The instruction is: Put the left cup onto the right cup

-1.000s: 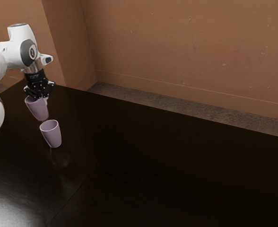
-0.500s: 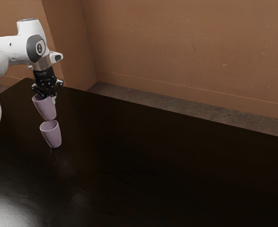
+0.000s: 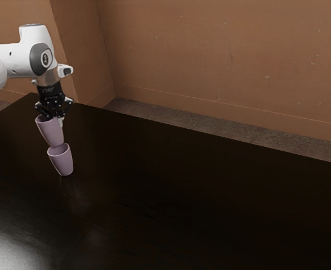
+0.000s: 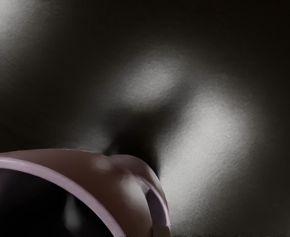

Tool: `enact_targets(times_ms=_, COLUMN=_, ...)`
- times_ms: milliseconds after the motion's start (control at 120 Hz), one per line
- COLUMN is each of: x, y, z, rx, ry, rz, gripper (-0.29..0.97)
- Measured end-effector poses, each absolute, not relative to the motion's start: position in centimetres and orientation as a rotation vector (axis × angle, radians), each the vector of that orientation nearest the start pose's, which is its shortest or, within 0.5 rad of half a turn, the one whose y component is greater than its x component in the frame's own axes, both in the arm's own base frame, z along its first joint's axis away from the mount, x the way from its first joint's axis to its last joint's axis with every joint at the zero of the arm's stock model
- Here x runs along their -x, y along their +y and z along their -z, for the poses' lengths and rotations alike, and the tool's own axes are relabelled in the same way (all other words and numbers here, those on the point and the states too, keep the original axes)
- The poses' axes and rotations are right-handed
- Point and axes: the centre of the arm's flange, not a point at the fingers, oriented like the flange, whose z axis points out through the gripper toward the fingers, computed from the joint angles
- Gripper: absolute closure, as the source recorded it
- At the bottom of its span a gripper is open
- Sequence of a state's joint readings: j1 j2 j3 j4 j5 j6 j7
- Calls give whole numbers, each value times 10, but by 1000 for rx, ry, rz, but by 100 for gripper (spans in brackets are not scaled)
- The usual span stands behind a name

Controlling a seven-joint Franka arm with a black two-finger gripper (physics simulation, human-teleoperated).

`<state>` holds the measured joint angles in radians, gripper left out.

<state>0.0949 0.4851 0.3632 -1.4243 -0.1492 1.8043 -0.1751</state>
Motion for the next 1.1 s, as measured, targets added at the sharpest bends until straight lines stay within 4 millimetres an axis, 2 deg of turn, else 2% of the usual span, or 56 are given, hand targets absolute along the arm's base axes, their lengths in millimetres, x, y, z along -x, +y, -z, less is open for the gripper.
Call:
enact_targets(times_ms=375, x=-637, y=252, z=-424, rx=2966, ry=-980, rz=-121, gripper=78)
enact_targets(times_ms=575, x=-640, y=243, z=-424, rx=2976, ry=-961, rz=-123, gripper=78)
enact_targets(times_ms=1100, x=-632, y=237, z=-422, rx=2985, ry=-964, rz=-148, gripper=78)
